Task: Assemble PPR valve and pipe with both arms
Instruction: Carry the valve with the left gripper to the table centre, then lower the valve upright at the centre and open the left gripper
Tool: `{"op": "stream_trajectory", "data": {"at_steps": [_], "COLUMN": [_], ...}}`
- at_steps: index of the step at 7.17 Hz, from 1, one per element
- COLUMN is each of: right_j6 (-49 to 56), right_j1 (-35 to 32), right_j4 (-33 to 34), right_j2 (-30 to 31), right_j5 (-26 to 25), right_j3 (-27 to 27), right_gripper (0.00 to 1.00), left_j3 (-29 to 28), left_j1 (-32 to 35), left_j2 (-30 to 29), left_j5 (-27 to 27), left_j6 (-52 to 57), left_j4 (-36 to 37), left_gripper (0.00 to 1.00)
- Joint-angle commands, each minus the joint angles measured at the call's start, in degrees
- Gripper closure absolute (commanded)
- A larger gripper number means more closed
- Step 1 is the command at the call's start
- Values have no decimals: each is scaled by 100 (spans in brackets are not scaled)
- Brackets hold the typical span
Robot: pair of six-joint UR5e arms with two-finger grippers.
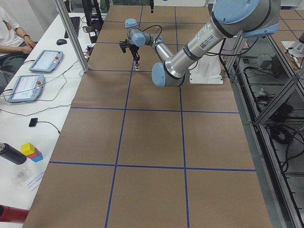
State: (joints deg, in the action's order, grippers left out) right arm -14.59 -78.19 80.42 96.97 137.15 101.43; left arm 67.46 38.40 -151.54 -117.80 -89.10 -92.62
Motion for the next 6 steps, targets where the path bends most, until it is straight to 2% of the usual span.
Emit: {"op": "stream_trajectory", "data": {"at_steps": [1,6], "right_j6": [0,0], "right_j1": [-4,5], "right_j4": [0,0], "right_j2": [-3,-3], "right_j5": [5,-4], "right_j3": [0,-9], "right_gripper": [0,0], "left_j3": [-162,-206], "left_j1": [-60,-87], "left_j2": [-68,-77], "left_j5": [29,73], "left_j6": [-98,-231], "left_j4": [-37,-28], "left_gripper": [100,100]}}
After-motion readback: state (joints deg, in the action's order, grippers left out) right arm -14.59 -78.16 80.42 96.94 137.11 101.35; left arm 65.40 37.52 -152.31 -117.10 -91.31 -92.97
